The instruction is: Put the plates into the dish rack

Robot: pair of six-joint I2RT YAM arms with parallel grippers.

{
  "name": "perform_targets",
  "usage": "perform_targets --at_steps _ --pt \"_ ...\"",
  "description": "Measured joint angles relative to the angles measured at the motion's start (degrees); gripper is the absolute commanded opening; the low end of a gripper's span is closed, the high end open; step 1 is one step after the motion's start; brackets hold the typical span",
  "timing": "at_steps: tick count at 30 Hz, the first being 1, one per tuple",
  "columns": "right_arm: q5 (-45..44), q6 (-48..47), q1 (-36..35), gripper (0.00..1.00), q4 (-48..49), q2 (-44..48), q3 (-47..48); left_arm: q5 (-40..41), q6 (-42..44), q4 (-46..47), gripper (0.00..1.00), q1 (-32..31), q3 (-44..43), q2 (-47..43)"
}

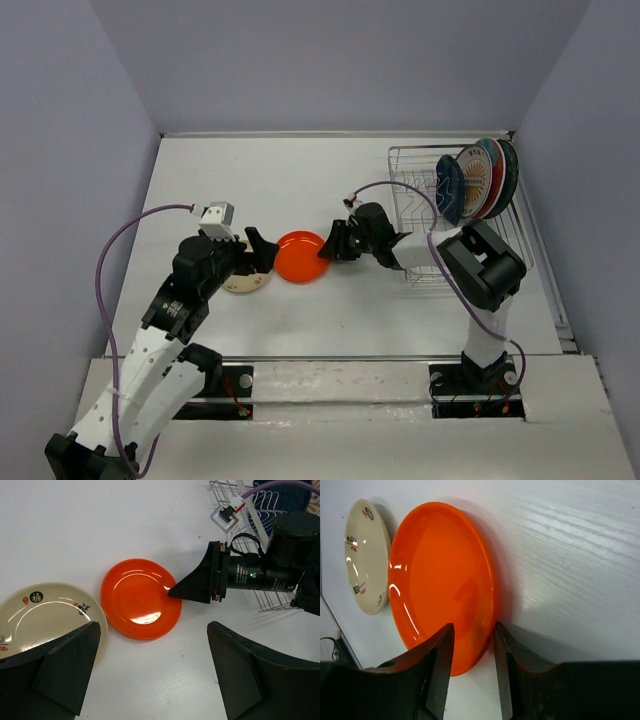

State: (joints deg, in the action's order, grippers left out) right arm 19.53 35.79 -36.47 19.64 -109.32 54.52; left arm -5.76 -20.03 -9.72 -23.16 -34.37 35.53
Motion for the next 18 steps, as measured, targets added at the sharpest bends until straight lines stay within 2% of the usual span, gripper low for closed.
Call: perform_targets --at_steps 2,3,6,12,16,18 --pt "0.2 0.9 0.0 0.27 1.9 -1.0 -0.1 0.0 0.0 0.0 0.99 0.0 0.0 0.0" --pt "0.3 1.5 0.0 0.19 2.6 -1.4 -0.2 0.0 0.0 0.0 0.99 0.0 0.0 0.0" --pt "-0.5 2.6 0.0 0.08 3.7 -1.8 -0.8 0.0 0.0 0.0 0.99 0.0 0.0 -0.1" --pt "-5.3 4.1 -0.1 0.07 3.4 2.0 -4.2 -0.5 0.0 0.0 0.99 0.0 0.0 -1.3" --pt "-10.7 2.1 -0.3 0.07 -2.0 8.2 -5.4 -1.5 0.0 0.1 0.99 0.0 0.0 -3.3" --pt "-15.6 -0.7 -0.3 0.07 -7.4 14.8 -5.5 -2.0 0.0 0.2 0.99 0.0 0.0 -4.4"
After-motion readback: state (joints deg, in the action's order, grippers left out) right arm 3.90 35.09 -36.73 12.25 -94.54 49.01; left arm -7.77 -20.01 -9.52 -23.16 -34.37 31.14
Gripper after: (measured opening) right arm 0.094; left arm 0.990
